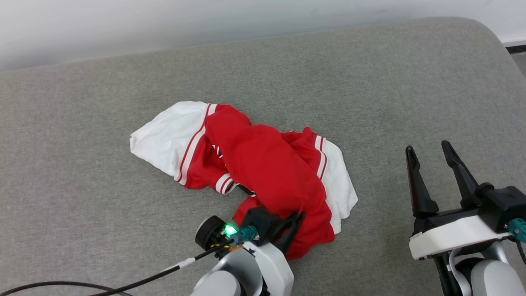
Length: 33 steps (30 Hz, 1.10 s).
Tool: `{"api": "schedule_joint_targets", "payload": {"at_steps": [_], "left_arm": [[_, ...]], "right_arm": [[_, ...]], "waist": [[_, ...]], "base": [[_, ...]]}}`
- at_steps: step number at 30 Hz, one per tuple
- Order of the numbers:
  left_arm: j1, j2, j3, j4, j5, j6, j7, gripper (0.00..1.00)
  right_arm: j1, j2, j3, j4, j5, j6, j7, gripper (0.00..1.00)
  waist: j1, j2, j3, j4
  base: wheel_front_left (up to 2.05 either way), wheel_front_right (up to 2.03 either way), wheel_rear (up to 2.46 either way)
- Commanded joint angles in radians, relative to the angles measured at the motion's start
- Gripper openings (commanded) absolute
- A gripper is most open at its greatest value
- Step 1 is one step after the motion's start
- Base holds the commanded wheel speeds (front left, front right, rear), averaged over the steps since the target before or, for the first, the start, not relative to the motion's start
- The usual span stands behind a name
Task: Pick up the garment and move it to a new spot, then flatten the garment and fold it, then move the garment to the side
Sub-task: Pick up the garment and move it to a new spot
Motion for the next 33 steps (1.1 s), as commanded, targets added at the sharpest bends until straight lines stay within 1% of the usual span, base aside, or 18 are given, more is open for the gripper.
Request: {"api": "schedule_joint_targets", "payload": {"at_steps": [1,2,3,4,5,7,11,13,16,19,25,28,33], "left_arm": [[0.003,0.005,-0.014,0.01,0.003,-0.007,-0.001,0.0],[0.0,0.007,-0.024,0.017,0.0,-0.007,0.001,0.0],[-0.005,0.007,-0.03,0.02,-0.008,-0.008,-0.001,0.35],[-0.012,0.004,-0.033,0.019,-0.015,-0.009,-0.011,0.85],[-0.018,0.003,-0.036,0.018,-0.014,-0.01,-0.022,1.0],[-0.021,0.0,-0.032,0.009,-0.019,-0.009,-0.045,1.0],[-0.038,-0.009,-0.008,-0.026,-0.009,0.019,-0.12,1.0],[-0.041,-0.011,0.012,-0.039,-0.006,0.042,-0.156,1.0],[-0.029,-0.005,0.057,-0.052,-0.012,0.088,-0.198,1.0],[-0.004,0.018,0.104,-0.066,-0.008,0.14,-0.222,1.0],[0.072,0.099,0.229,-0.084,-0.024,0.233,-0.253,1.0],[0.124,0.146,0.286,-0.095,-0.035,0.265,-0.261,1.0],[0.209,0.199,0.349,-0.125,-0.056,0.293,-0.266,1.0]], "right_arm": [[-0.009,0.001,-0.004,0.005,0.005,0.0,-0.007,1.0],[-0.009,0.001,-0.006,0.009,0.004,0.0,-0.007,1.0],[-0.008,0.001,-0.009,0.013,0.003,0.0,-0.009,1.0],[-0.006,0.001,-0.013,0.017,0.003,0.0,-0.01,1.0],[-0.001,0.001,-0.017,0.022,0.001,0.0,-0.011,1.0],[0.011,0.001,-0.019,0.027,-0.002,0.0,-0.007,1.0],[0.039,0.001,-0.034,0.031,-0.007,0.0,0.006,1.0],[0.056,0.001,-0.039,0.029,-0.008,0.0,0.012,1.0],[0.08,0.001,-0.042,0.022,-0.008,0.0,0.024,1.0],[0.103,0.001,-0.042,0.013,-0.008,0.0,0.035,1.0],[0.136,0.001,-0.039,-0.003,-0.006,0.0,0.051,1.0],[0.148,0.001,-0.041,-0.008,-0.004,0.0,0.055,1.0],[0.167,0.001,-0.035,-0.01,-0.007,0.0,0.067,1.0]], "waist": [[-0.0002,0.0,-0.001,0.01],[-0.0002,0.0,-0.007,0.015],[-0.0002,0.0,-0.015,0.022],[-0.0002,0.0,-0.025,0.028],[-0.0002,0.0,-0.04,0.035],[-0.0002,0.0,-0.069,0.046],[-0.0002,0.0,-0.132,0.075],[-0.0002,0.0,-0.162,0.088],[-0.0002,0.0,-0.195,0.102],[-0.0002,0.0,-0.22,0.111],[-0.0002,0.0,-0.241,0.113],[-0.0002,0.0,-0.247,0.114],[-0.0002,0.0,-0.255,0.114]], "base": [[0.0,0.0,0.0],[0.0,0.0,0.0],[0.0,0.0,0.0],[0.0,0.0,0.0],[0.0,0.0,0.0],[0.0,0.0,0.0],[0.0,0.0,0.0],[0.0,0.0,0.0],[0.0,0.0,0.0],[0.0,0.0,0.0],[0.0,0.0,0.0],[0.0,0.0,0.0],[0.0,0.0,0.0]]}}
